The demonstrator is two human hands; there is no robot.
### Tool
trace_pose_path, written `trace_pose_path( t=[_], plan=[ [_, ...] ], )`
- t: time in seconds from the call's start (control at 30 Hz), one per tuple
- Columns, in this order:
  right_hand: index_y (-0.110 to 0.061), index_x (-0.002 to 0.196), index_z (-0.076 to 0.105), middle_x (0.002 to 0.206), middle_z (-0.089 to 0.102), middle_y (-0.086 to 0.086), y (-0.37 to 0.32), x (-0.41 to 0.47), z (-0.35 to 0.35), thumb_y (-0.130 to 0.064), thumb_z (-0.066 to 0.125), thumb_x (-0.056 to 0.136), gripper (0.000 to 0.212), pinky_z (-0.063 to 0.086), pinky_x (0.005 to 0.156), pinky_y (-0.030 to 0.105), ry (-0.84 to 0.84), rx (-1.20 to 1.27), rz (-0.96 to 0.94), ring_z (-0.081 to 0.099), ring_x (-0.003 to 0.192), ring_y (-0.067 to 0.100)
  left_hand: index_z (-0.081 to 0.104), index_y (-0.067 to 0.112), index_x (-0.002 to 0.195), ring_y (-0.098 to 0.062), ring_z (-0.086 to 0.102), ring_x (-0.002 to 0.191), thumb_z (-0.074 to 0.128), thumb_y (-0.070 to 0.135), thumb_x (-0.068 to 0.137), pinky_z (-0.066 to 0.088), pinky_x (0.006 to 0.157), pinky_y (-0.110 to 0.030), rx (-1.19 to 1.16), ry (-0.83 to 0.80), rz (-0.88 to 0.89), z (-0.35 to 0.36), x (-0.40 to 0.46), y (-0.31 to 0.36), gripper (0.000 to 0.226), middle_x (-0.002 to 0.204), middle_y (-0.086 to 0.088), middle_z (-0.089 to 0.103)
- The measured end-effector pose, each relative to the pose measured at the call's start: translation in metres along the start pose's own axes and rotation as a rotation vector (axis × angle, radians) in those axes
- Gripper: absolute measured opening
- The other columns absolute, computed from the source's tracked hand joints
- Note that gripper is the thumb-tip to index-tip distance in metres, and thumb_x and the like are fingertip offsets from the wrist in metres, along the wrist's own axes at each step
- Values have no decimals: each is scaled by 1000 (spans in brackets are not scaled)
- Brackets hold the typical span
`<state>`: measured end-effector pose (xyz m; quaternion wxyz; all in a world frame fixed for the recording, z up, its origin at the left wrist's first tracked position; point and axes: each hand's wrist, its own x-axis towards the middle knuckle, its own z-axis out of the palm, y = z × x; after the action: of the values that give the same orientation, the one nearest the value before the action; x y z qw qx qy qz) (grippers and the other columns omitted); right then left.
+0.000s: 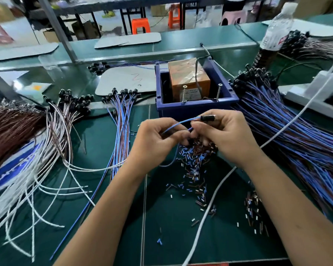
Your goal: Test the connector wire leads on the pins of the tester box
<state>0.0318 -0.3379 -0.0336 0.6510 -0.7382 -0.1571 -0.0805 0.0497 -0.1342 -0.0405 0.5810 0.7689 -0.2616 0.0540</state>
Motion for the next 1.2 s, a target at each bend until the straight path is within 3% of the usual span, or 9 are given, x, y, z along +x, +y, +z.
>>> trace_pose_path(
  t=[0.13,0.3,0.5,0.67,0.73,0.8,0.93,1.1,1.2],
  plan=[
    [-6,86,75,74,77,9,4,2,-6,-9,74,95,10,48,52,19,53,32,58,56,48,13,74,14,83,1,58,54,73,12,91,42,58,-10,-66,4,-93,-5,-1,-2,8,64,2,70],
    [-7,79,74,67,74,11,5,0,-5,-16,76,93,17,46,45,20,39,-12,64,57,42,17,73,20,77,-2,40,44,70,22,88,29,44,-12,-172,20,-200,-9,-1,0,12,58,3,59],
    [1,77,70,57,69,11,3,-1,-9,-23,76,91,29,42,40,20,13,-7,20,53,37,16,73,19,76,-9,32,48,71,22,86,25,43,-15,-263,-103,-236,-17,-2,3,11,57,1,52],
    [-3,83,72,58,67,8,-1,1,-27,-23,75,92,23,42,41,17,169,39,-29,51,39,11,71,18,74,-5,28,44,65,13,89,16,44,-19,-543,17,-196,-28,-2,7,17,57,1,52],
    [-5,94,75,62,69,9,-1,-1,-17,-15,79,91,11,44,40,20,104,29,-20,53,41,7,70,16,80,-3,30,43,61,12,93,19,43,-18,-595,80,-167,-18,-2,10,16,62,-1,58],
    [-8,100,78,63,67,10,0,-3,4,-13,79,91,11,43,38,21,59,110,-27,52,42,4,64,6,87,0,46,43,60,7,97,34,44,-10,-590,106,-127,2,-2,14,11,66,-4,65],
    [-11,96,80,63,66,4,-1,-6,29,-13,74,94,6,41,38,22,145,337,-14,47,40,7,59,-2,86,-6,62,49,55,-3,100,51,50,-14,-621,73,-63,24,-3,19,15,68,-8,68],
    [-13,87,79,56,63,1,-6,-7,27,-10,72,96,12,40,40,22,190,391,27,47,40,6,62,-1,87,1,57,44,56,-6,99,45,48,-8,-534,59,-33,25,-4,22,14,68,-3,71],
    [-11,88,74,59,59,1,-7,-6,26,-12,67,100,14,42,42,24,200,418,36,42,41,8,68,5,88,0,43,42,66,9,96,36,44,-12,-484,142,-52,24,-3,21,9,67,4,66]
  ],
)
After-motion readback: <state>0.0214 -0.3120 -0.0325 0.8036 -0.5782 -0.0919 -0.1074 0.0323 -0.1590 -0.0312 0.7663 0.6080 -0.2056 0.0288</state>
